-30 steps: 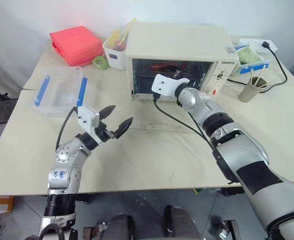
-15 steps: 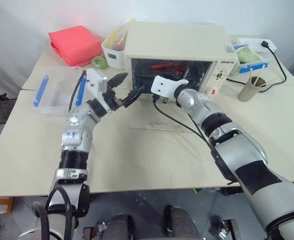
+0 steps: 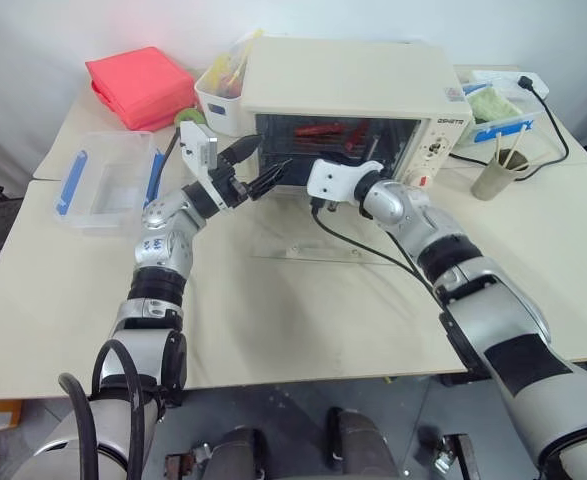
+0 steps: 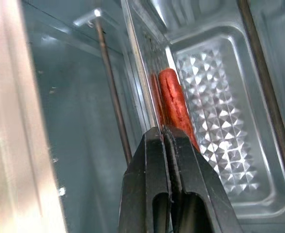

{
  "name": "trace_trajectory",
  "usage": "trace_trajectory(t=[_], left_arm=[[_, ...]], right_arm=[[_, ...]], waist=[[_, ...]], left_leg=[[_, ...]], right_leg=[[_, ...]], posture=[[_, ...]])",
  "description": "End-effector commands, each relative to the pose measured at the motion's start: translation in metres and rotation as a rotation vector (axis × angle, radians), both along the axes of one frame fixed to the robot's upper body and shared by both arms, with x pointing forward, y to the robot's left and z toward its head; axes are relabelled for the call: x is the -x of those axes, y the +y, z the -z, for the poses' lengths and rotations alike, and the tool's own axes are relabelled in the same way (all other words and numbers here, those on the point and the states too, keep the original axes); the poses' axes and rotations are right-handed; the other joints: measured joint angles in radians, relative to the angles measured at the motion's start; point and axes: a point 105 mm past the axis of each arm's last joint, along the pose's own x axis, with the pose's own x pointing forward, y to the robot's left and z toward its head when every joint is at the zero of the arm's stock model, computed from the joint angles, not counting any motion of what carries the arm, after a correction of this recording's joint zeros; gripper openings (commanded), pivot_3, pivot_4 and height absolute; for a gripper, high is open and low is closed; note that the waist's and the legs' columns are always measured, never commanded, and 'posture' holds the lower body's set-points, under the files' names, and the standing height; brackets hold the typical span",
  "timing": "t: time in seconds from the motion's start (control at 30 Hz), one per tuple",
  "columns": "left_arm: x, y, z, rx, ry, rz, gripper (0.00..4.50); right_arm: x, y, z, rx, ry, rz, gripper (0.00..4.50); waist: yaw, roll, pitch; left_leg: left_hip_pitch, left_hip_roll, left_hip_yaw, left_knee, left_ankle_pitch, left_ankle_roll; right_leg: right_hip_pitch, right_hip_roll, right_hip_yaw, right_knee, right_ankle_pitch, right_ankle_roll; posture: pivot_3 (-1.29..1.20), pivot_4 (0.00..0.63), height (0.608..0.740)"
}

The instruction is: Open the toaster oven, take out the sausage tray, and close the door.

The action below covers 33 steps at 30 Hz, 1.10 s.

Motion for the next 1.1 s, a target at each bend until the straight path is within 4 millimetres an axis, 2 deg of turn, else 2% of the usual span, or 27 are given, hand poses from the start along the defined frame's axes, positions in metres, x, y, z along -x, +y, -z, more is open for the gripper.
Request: trace_trajectory(t=[0.03, 0.2, 0.33, 0.5, 0.63, 0.93, 1.1], left_arm=[[-0.001, 0.002, -0.012, -0.002, -0.045, -0.002, 4.5], [-0.003, 0.002, -0.011, 0.0, -0.042, 0.002, 4.5], [-0.003, 0.003, -0.004, -0.006, -0.026, 0.004, 4.5], [-0.004, 0.005, -0.001, -0.009, -0.003, 0.011, 4.5], [-0.001, 0.009, 0.006, -0.023, 0.026, 0.041, 4.5], [0.01, 0.019, 0.015, -0.021, 0.07, 0.08, 4.5], [0.017, 0.033, 0.022, 0.012, 0.217, 0.087, 4.5]], right_arm=[[0.015, 0.005, -0.025, -0.035, -0.076, -0.066, 0.01], [0.027, -0.001, -0.02, -0.038, -0.069, -0.059, 0.01], [0.048, -0.008, -0.01, -0.037, -0.041, -0.056, 0.01], [0.065, -0.021, -0.011, -0.027, -0.027, -0.031, 0.01], [0.083, -0.017, -0.007, 0.022, -0.027, -0.069, 0.01], [0.108, -0.014, 0.002, 0.041, -0.012, -0.095, 0.01], [0.121, -0.009, 0.017, 0.079, 0.014, -0.134, 0.01]], waist=[[0.0, 0.0, 0.0], [0.002, 0.0, 0.0], [0.008, 0.0, 0.0], [0.029, 0.0, 0.0], [0.047, 0.0, 0.0], [0.053, 0.0, 0.0], [0.053, 0.0, 0.0]], left_leg=[[0.0, 0.0, 0.0, 0.0, 0.0, 0.0], [0.0, 0.0, 0.0, 0.001, 0.0, 0.0], [0.0, 0.0, 0.0, 0.001, 0.0, 0.0], [0.0, 0.0, 0.001, 0.003, 0.0, 0.0], [-0.003, 0.0, 0.001, 0.007, 0.0, 0.001], [-0.003, 0.0, 0.003, 0.009, 0.0, 0.001], [-0.002, 0.0, 0.003, 0.01, 0.0, 0.001]], right_leg=[[0.0, 0.0, 0.0, 0.0, 0.0, 0.0], [0.0, 0.0, 0.0, 0.0, 0.0, 0.0], [0.0, 0.0, 0.0, 0.001, 0.0, 0.0], [0.0, 0.0, 0.0, 0.0, 0.0, 0.0], [0.0, 0.0, 0.0, 0.0, 0.0, 0.0], [0.0, 0.0, 0.0, 0.0, 0.0, 0.0], [0.0, 0.0, 0.0, 0.0, 0.0, 0.0]], posture=[[0.0, 0.15, 0.74], [0.0, 0.15, 0.74], [0.0, 0.15, 0.74], [0.0, 0.15, 0.74], [0.0, 0.15, 0.74], [0.0, 0.15, 0.74], [0.0, 0.15, 0.74]])
